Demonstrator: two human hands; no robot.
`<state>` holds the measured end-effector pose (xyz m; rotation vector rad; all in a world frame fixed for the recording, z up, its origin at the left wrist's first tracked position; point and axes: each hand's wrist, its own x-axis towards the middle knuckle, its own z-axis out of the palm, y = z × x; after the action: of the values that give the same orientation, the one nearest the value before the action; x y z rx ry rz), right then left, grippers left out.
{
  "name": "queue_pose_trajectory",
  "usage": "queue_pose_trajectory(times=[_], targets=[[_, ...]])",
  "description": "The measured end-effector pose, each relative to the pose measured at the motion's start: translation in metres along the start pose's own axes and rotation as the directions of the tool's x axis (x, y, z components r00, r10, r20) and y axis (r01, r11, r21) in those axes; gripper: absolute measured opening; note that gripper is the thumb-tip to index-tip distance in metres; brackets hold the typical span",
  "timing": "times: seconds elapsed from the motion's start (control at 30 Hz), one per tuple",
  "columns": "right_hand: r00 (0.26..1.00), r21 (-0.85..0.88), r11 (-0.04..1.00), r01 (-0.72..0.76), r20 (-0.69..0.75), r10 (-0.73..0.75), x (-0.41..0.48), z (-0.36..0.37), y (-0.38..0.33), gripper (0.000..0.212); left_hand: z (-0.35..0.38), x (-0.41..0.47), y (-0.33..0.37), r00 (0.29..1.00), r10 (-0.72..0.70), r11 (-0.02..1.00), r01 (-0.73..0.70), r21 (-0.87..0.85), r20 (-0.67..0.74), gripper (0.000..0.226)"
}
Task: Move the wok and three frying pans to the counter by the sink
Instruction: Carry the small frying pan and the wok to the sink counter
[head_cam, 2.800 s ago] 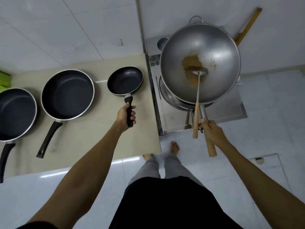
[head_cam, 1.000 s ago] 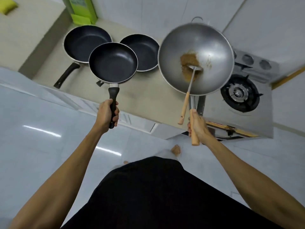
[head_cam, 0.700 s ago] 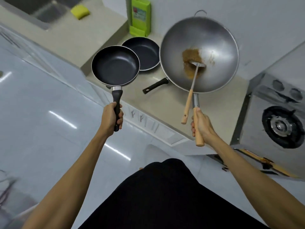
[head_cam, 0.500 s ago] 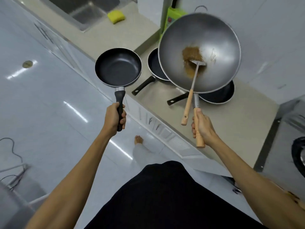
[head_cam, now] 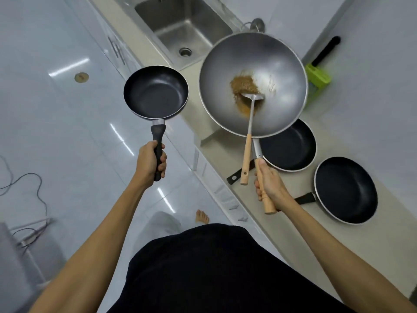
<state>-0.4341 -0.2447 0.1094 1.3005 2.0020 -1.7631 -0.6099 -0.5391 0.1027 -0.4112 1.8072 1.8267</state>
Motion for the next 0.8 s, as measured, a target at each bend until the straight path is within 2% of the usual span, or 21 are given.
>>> queue_pose_trajectory(times=[0.3,0.7,0.8], targets=[[1.000,-0.042,0.999,0.000,0.008,0.000,0.102,0.101,-0.100,0.057,-0.078,0.128,0.076,0.998,-0.010,0.998,0.006,-0.061,-0.055,0.025],[1.000,-0.009,1.000,0.011,-0.025,-0.011,0.204,0.312,-0.291,0.055,-0.238,0.319,0.247,1.000,0.005,0.999,-0.005,0.045,-0.012,0.027],[1.000,-0.008,1.000,0.010,-0.013,-0.010,0.234,0.357,-0.335,0.058,-0.267,0.366,0.276,1.000,0.005,1.000,-0.005,0.007,-0.024,0.026]])
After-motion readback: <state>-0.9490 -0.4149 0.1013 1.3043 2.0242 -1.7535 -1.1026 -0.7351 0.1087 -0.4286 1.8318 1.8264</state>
